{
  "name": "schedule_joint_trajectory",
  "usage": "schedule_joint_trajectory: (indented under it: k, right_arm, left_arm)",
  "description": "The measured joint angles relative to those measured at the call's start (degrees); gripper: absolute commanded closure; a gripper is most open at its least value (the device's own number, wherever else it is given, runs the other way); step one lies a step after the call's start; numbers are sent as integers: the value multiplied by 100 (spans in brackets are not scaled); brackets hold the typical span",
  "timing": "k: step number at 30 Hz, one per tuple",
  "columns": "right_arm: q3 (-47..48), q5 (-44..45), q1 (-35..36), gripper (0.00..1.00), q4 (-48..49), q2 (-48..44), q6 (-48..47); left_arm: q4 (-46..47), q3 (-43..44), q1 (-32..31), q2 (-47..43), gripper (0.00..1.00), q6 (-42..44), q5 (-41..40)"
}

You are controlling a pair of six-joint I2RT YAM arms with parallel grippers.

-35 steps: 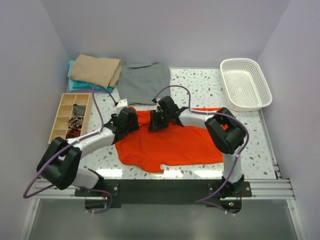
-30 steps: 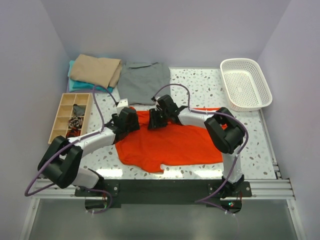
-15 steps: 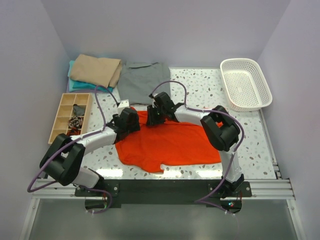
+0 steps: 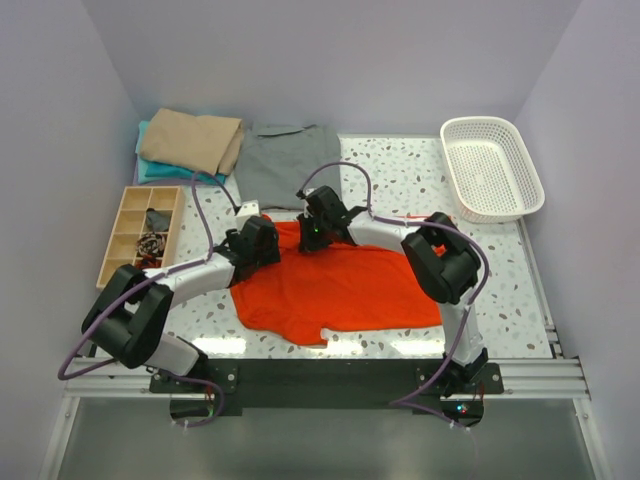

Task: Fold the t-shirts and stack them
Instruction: Fold the tshirt

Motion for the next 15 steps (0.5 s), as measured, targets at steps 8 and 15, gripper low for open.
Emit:
schedule_joint_trajectory:
  k: [8, 15]
  right_arm:
    - [-26, 111, 48, 95, -555, -461, -387]
    - [28, 83, 70, 95, -1097, -970, -632]
  left_arm:
    - [-7, 22, 0, 0, 28, 15, -15]
    - [-7, 151, 0, 7, 27, 61, -76]
